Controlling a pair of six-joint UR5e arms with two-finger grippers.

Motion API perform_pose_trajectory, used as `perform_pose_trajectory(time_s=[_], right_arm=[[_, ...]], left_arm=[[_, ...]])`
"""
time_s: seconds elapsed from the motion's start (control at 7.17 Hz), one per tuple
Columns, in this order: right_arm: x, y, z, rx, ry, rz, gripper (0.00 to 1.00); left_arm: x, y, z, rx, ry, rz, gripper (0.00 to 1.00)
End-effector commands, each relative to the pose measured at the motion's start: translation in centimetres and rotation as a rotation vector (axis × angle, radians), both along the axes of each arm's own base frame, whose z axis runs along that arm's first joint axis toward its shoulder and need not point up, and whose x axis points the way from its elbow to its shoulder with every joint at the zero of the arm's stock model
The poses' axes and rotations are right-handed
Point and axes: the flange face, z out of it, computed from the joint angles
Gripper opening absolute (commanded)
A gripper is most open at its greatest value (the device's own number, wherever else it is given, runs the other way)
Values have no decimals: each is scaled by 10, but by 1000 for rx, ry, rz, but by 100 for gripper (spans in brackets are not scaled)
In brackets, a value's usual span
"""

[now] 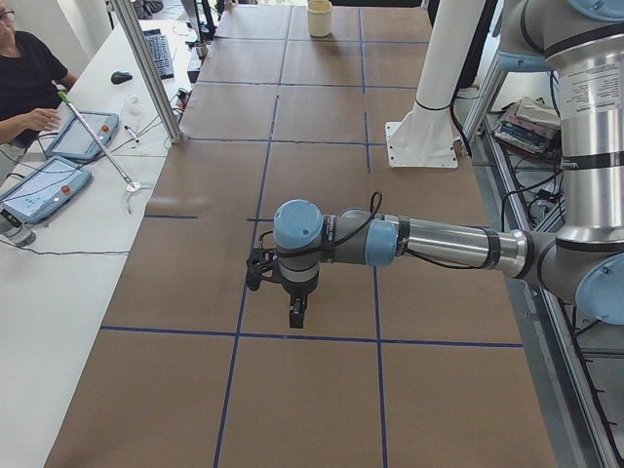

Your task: Left arm hands cup to right arm to dump lemon

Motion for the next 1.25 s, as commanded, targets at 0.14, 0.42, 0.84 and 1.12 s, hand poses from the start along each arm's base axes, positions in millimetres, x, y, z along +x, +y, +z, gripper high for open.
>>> perform_pose_trajectory(time_s=[0.14,0.42,0.84,1.12], right_arm=[[0,-1,0,4,3,0,100],[0,-1,0,4,1,0,100],[0,0,-1,-1,-6,3,100],[-2,0,-1,-6,-17,5,100]], left_arm=[[0,5,4,23,-1,16,100],[1,5,4,22,-1,17,100],[0,5,14,-1,1,12,100],[7,4,5,17,46,26,100]])
